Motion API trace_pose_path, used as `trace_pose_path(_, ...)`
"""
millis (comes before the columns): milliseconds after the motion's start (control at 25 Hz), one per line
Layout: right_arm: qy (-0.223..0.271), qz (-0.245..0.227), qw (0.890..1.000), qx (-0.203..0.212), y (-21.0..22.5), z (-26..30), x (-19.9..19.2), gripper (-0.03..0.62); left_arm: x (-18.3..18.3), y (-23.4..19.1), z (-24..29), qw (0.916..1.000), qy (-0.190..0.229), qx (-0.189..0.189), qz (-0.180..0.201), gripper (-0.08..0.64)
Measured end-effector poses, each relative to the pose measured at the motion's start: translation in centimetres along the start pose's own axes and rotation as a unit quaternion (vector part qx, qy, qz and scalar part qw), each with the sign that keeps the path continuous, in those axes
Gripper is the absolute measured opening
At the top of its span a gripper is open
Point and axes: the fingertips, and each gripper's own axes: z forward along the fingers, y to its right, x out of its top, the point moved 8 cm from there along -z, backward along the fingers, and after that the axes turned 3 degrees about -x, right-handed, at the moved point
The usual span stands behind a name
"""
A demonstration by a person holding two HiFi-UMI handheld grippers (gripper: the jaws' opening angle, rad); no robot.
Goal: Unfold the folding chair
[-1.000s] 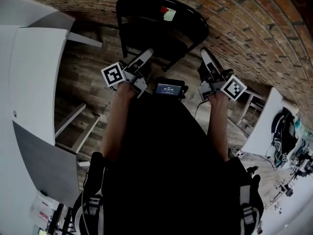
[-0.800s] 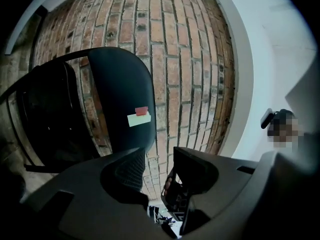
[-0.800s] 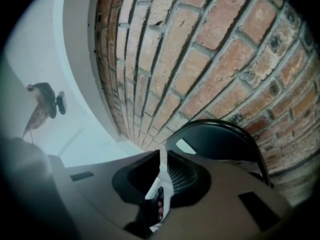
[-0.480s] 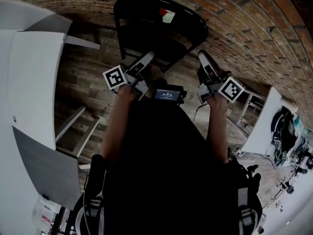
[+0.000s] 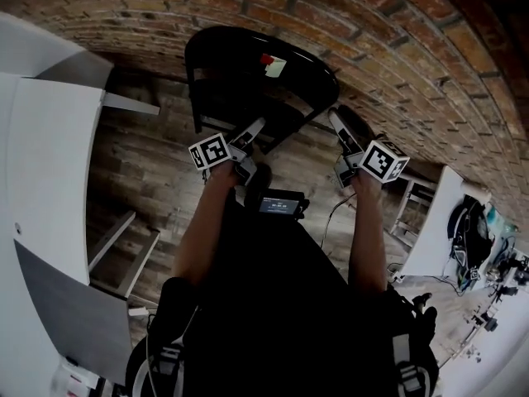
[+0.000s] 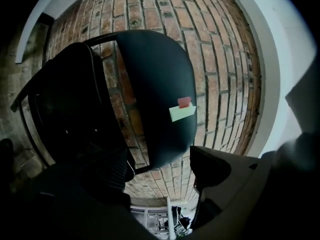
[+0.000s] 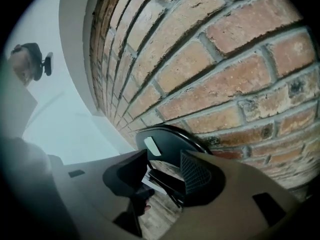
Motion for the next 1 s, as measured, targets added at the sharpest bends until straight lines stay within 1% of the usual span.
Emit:
trace_pose_path(80, -0.009, -0.016, 1.000, -0.020, 0.9, 0.4, 0.5, 0.187, 0.1, -1.7, 1.2, 0.9999, -0.004, 0.012, -0.004, 0.393)
trace_pose_path(200, -0.026, -0.035, 0.998, -0.042, 2.1, 1.2, 0.7, 0.187, 0.4, -4.0, 2.6, 0.9993, -0.002, 0.030, -0.020, 0.395)
trace_pose_path(320, -0.047, -0.051, 0.996, -0.047, 2.8, 2.1, 0.7, 0.187, 0.7, -5.7, 3.8, 0.9981, 0.006, 0.050, -0.036, 0.394)
trace_pose_path(480, -0.068, -0.070, 0.994, -0.043, 3.7, 3.2, 1.0, 0.187, 0.9, -6.9, 5.5, 0.9966, 0.013, 0.067, -0.046, 0.394)
trace_pose_path(600, -0.081, -0.087, 0.991, -0.060, 4.7, 4.4, 1.1, 0.187, 1.1, -7.5, 6.3, 0.9957, 0.019, 0.076, -0.050, 0.393)
trace_pose_path(760, -0.088, -0.120, 0.986, -0.080, 5.2, 5.2, 1.6, 0.198, 1.7, -7.9, 6.8, 0.9956, 0.023, 0.080, -0.044, 0.393)
trace_pose_path(920, -0.103, -0.151, 0.981, -0.070, 5.0, 6.1, 1.7, 0.206, 2.0, -7.9, 7.2, 0.9958, 0.021, 0.079, -0.039, 0.393)
trace_pose_path(1000, -0.114, -0.155, 0.979, -0.061, 5.3, 6.7, 1.7, 0.206, 1.9, -8.0, 7.0, 0.9958, 0.024, 0.077, -0.044, 0.393)
